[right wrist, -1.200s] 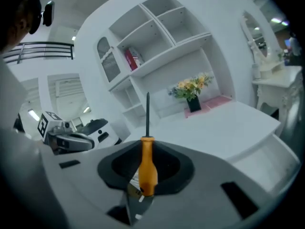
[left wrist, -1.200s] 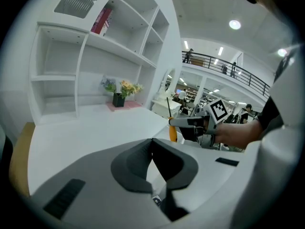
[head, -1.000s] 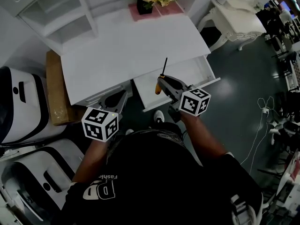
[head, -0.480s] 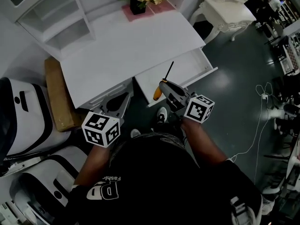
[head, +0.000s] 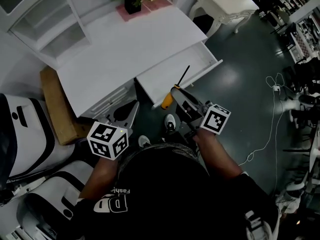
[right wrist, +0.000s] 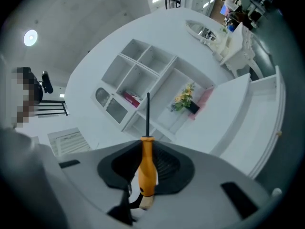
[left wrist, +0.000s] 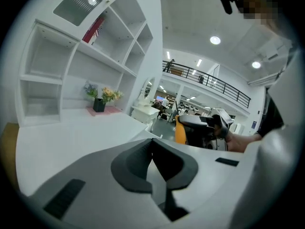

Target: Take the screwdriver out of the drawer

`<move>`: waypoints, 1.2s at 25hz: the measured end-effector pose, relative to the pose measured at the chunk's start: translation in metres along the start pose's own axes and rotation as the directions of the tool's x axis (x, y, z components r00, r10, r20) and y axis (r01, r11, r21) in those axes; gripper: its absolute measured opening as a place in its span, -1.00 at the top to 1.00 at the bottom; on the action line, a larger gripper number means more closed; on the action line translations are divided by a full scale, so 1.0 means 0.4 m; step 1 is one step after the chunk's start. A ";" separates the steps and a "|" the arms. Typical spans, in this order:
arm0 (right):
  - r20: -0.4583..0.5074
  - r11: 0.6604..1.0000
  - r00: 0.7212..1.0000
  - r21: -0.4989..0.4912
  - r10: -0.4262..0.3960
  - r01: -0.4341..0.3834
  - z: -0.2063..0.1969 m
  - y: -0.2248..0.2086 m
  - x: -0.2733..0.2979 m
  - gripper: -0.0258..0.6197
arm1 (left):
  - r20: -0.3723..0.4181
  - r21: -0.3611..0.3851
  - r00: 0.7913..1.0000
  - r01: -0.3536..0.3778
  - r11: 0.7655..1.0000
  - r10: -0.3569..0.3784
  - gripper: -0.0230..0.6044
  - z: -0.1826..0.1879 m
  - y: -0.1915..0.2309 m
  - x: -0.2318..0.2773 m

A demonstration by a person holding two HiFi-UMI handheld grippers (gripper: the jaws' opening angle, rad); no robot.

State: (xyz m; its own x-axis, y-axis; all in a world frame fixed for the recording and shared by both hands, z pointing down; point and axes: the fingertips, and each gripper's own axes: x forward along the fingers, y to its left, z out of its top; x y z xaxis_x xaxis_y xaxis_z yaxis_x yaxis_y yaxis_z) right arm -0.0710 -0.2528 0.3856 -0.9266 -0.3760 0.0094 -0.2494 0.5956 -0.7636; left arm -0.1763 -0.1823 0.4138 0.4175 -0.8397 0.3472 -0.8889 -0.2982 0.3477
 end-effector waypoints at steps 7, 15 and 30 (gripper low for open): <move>0.016 1.000 1.000 -0.012 0.017 -0.016 0.015 0.032 -0.051 0.68 | 0.015 0.008 1.000 0.019 1.000 -0.020 0.88 0.007 -0.056 0.007; -0.008 0.998 0.999 -0.019 0.054 -0.054 0.029 0.055 -0.086 0.68 | 0.039 0.002 0.999 -0.001 1.000 0.001 0.88 0.015 -0.099 0.017; -0.064 0.993 0.991 -0.007 0.121 -0.122 0.047 0.069 -0.219 0.68 | 0.072 -0.004 0.996 -0.058 0.998 0.058 0.88 0.007 -0.245 0.045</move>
State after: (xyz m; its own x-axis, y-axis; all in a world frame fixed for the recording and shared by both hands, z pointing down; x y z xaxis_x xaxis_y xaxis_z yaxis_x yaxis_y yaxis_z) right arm 0.0086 -0.2169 0.3517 -0.9661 -0.2548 -0.0419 -0.1367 0.6422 -0.7543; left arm -0.0821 -0.1694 0.3834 0.3501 -0.8863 0.3031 -0.9111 -0.2470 0.3300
